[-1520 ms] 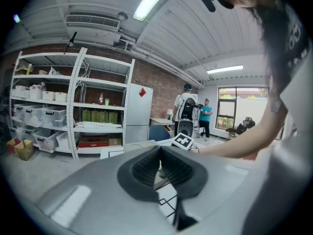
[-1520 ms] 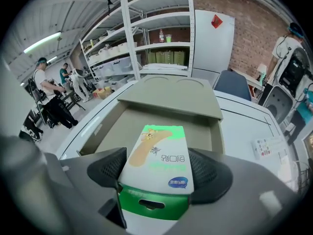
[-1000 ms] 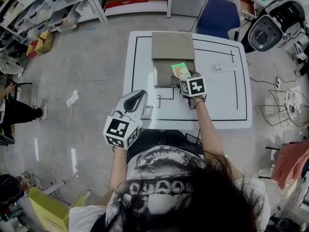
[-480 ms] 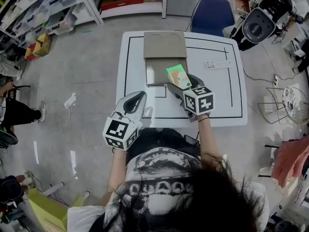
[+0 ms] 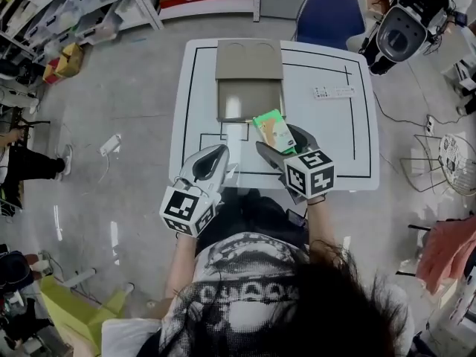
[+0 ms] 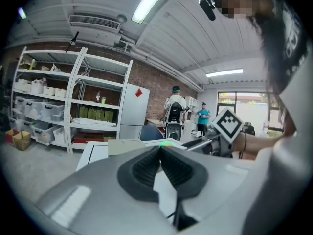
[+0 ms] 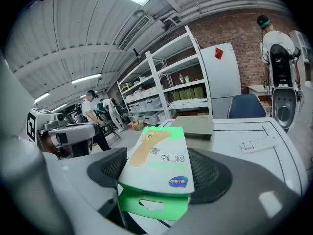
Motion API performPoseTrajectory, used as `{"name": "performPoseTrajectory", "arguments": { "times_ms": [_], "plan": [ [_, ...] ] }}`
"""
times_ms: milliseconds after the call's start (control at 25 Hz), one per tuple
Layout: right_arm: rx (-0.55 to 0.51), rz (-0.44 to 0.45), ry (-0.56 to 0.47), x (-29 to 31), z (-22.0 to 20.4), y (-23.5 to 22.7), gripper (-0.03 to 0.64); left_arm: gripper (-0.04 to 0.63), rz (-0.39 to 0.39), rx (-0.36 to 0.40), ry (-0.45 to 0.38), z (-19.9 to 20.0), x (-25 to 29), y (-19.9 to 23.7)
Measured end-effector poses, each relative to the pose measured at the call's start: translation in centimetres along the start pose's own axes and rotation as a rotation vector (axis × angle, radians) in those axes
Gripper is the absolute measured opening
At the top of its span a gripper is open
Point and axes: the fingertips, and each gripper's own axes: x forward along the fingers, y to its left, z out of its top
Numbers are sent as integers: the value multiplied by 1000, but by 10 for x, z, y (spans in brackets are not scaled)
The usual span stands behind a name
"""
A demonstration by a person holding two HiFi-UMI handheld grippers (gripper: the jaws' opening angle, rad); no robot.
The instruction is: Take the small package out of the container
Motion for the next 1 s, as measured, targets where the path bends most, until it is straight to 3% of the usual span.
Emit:
{"name": "performPoseTrajectory", "arguments": {
  "times_ms": [600, 1000],
  "plan": [
    [-3, 60, -24, -17, -11, 15, 396, 0, 37, 0, 31, -12, -11, -16],
    [-31, 49, -34, -23, -19, 65, 396, 0, 31, 3, 26, -27, -64, -6]
  ]
}}
